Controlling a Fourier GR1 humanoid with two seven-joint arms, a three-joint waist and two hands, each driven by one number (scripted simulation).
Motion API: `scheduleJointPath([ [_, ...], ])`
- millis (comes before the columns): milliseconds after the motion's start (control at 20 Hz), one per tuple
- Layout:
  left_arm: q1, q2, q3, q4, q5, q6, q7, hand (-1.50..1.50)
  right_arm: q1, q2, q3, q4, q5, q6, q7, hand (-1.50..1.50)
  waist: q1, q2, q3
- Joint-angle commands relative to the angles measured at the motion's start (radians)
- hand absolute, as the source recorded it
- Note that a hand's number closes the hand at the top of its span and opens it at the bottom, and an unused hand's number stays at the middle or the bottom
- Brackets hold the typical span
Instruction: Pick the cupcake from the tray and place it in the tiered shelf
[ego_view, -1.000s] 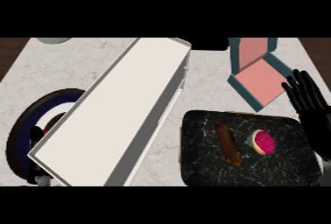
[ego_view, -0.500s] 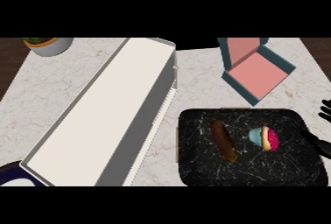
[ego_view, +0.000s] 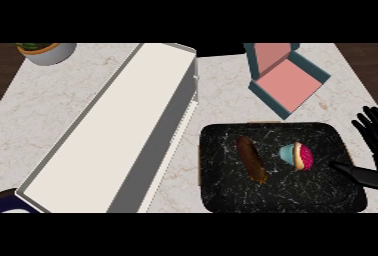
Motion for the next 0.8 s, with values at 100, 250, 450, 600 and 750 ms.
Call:
scheduleJointPath([
  [100,-0.234,-0.127,-0.040,-0.154,0.061,-0.046,-0.129,0.00,-0.005,-0.080,0.063,-0.036,0.022,0.133,0.025,-1.50,-0.034,0.009,-0.038],
  [250,-0.218,-0.135,-0.036,-0.168,0.059,-0.043,-0.136,0.00,0.003,-0.179,0.112,-0.042,0.103,0.169,0.090,-1.50,-0.028,0.012,-0.043],
  [450,-0.198,-0.114,-0.010,-0.158,0.064,-0.061,-0.139,0.00,-0.013,-0.342,0.131,-0.062,0.282,0.130,0.155,-1.50,-0.040,0.011,-0.051],
  [600,-0.191,-0.119,-0.002,-0.159,0.069,-0.071,-0.152,0.00,-0.021,-0.402,0.151,-0.079,0.377,0.086,0.220,-1.50,-0.039,0.009,-0.051],
  [750,-0.214,-0.122,-0.008,-0.165,0.063,-0.089,-0.164,0.00,-0.056,-0.414,0.183,-0.096,0.429,0.061,0.295,-1.50,-0.020,0.019,-0.047],
])
